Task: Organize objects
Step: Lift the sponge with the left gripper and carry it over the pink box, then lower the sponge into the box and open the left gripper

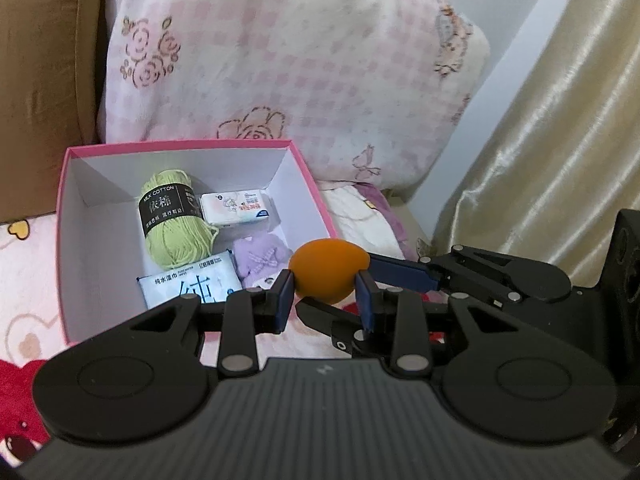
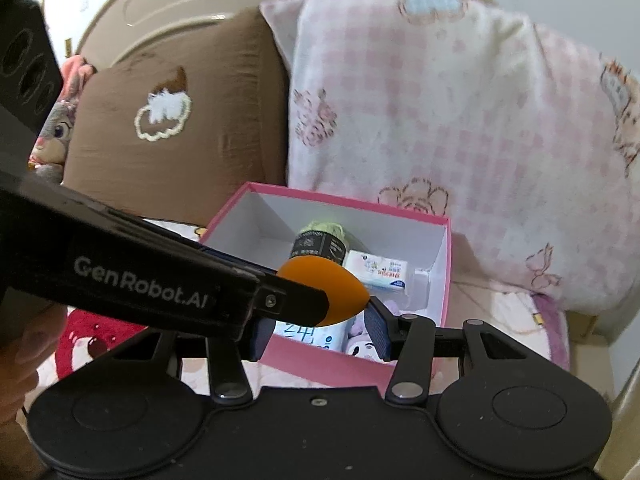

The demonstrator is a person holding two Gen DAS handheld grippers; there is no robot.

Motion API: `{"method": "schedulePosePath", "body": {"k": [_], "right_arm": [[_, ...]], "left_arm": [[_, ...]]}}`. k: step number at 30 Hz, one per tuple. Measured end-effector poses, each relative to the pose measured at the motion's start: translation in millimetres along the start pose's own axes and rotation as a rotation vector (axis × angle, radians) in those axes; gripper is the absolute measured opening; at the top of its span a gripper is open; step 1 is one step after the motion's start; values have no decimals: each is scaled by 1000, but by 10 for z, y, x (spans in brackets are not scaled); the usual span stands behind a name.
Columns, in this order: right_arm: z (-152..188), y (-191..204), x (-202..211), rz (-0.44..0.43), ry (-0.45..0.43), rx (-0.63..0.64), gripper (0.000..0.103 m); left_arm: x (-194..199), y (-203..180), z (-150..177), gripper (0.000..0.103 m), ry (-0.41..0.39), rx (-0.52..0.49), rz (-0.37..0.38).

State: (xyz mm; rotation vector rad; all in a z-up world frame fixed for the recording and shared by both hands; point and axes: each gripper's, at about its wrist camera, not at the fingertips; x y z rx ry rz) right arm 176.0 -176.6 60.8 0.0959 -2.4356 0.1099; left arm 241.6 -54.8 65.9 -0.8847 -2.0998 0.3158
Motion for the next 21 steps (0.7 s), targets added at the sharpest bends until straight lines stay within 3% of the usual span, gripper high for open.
{"method": "schedulePosePath", "body": {"k": [12,17,21], "right_arm": [[-61,-328,-1061,-77,176,-141,54],[-25,-290,-1280,-50,187,-122,53],[-37,-248,-1375,-43,169,-88,53]], "left_arm": [[-789,670,-177,31,55,100,-28],[-929,924,-118,31,37,188,0],[-979,978,-103,31,16,170,-17]]}}
Point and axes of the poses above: each gripper's, at about its wrist camera, not at the fingertips, and x roughly against the way its jaws point, y to its left, z to its underside, and after that the axes turned 7 degrees about z, right-handed
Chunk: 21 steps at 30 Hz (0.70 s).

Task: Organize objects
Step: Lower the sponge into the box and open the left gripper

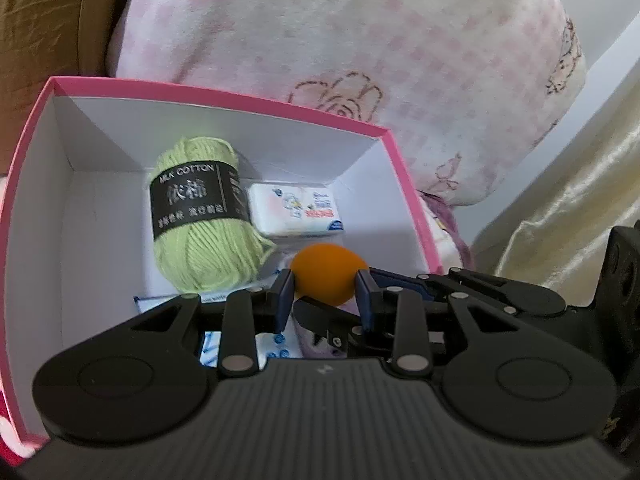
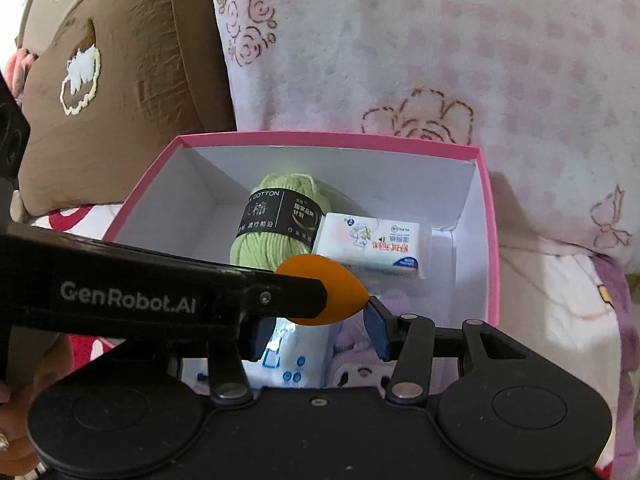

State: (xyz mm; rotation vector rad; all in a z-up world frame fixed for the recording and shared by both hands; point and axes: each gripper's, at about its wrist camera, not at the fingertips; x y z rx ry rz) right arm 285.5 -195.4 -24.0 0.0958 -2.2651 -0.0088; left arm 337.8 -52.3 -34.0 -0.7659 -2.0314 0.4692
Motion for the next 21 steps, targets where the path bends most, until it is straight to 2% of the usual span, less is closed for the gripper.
{"method": "schedulePosePath", "body": {"k": [3,6,8,12,18,20,21], "right_arm": [[-36,-41,-119,-6,14,-4,54],[-38,-46,-186,50,4,27,54],[-35,-53,-213,55,2,44,53],[-38,-107,-218,42,9,39,53],[104,-74,91,26,-52,53,53],[180,-65,275,47,-94,59,53],[220,-58,356,63,-116,60,53]], "left_arm": [[-80,61,-15,30,-5,13,-16],[-148,133,-20,31,-27,30,-19],[-169,160,-2,31,-46,16,-17],[-140,135,58,32,-66,-30,-72],[51,-22,151,33,-74,-71,-118],[118,-95,204,37,-56,-91,-135],[161,-111,241,42,-58,-77,-142]]}}
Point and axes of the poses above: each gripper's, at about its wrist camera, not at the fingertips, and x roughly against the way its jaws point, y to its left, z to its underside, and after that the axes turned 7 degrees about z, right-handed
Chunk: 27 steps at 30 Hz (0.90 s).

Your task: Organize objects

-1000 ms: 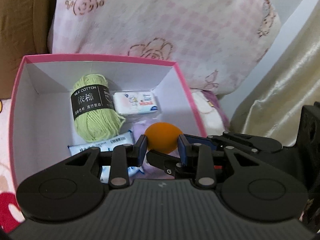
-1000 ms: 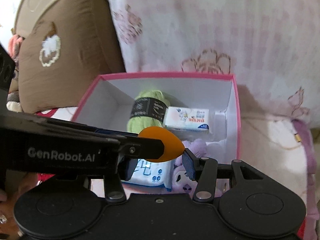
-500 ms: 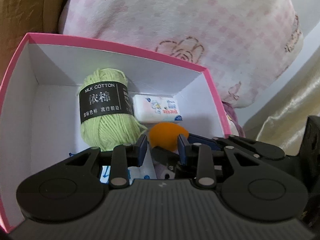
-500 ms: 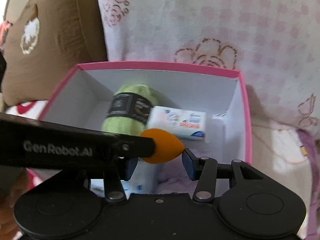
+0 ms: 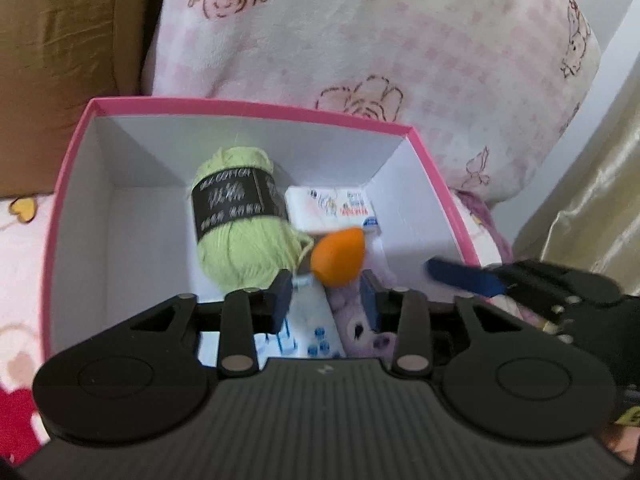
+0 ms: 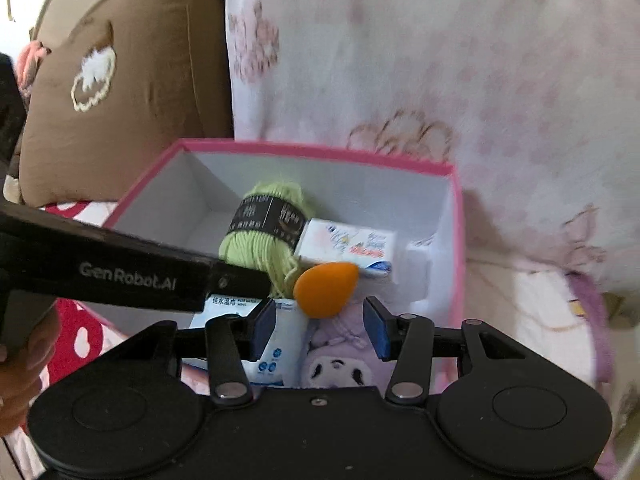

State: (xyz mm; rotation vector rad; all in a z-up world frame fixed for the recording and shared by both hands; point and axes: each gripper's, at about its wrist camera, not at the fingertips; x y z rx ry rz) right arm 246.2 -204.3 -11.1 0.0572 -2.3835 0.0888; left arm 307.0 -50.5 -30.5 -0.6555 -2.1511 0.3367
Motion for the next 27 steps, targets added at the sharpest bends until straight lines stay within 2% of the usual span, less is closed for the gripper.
{"method": "schedulePosePath", "body": {"k": [4,8,10,14,16,20,27], "right_arm": [[102,-63,294,0,-19,-43,53],[144,-72,570,-15,-41,-50,53],[148,-52,711,-16,-49,-44,54],[176,16,964,22,-82,-21,55],[188,45,1076,27,-89,-12,55],[235,104,1288,40,-89,-14,57],[336,246,1604,48,-66,-6,59]], "left_arm": [[211,-47,141,43,7,45,-5],[480,-230,250,48,-10,-36,-125],[650,-323,314,52,-48,-71,-158],[928,-424,407,55,-55,-86,-144],[1048,-489,463,57,-60,-101,-162],[1234,-601,569,58,-33,-132,-213],[1530,-696,802,61,8,-112,-207]]}}
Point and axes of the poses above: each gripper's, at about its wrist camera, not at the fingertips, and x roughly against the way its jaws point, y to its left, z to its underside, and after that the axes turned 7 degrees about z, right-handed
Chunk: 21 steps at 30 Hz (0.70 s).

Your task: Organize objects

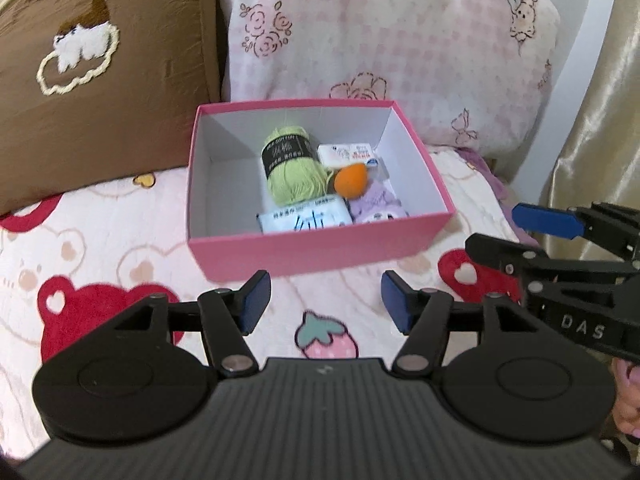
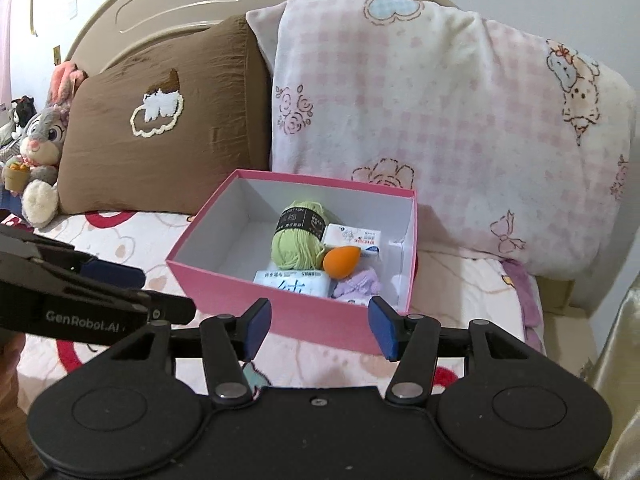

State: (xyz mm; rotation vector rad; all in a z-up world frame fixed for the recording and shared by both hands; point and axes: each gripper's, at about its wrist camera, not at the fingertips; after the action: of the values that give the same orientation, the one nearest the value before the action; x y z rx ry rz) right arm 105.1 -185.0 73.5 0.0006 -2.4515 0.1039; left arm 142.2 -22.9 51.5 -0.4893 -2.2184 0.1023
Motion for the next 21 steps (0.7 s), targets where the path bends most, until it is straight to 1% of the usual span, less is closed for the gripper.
{"method": "schedulePosePath", "body": {"k": [6,12,14,16,18,21], "right_arm": [[73,56,232,26,20,-7,62],[170,137,409,40,27,7,76],[198,168,451,51,29,10,85],[223,191,470,57,40,2,91],[251,197,470,56,51,-9,92],[302,201,461,52,73,-34,95]], "left_arm": [[252,6,155,61,6,32,20],[415,52,279,63,24,58,10],[443,70,313,66,31,60,3],[460,84,346,71,47,66,10],[479,86,379,73,55,65,20],[511,45,420,82,56,36,-4]]}}
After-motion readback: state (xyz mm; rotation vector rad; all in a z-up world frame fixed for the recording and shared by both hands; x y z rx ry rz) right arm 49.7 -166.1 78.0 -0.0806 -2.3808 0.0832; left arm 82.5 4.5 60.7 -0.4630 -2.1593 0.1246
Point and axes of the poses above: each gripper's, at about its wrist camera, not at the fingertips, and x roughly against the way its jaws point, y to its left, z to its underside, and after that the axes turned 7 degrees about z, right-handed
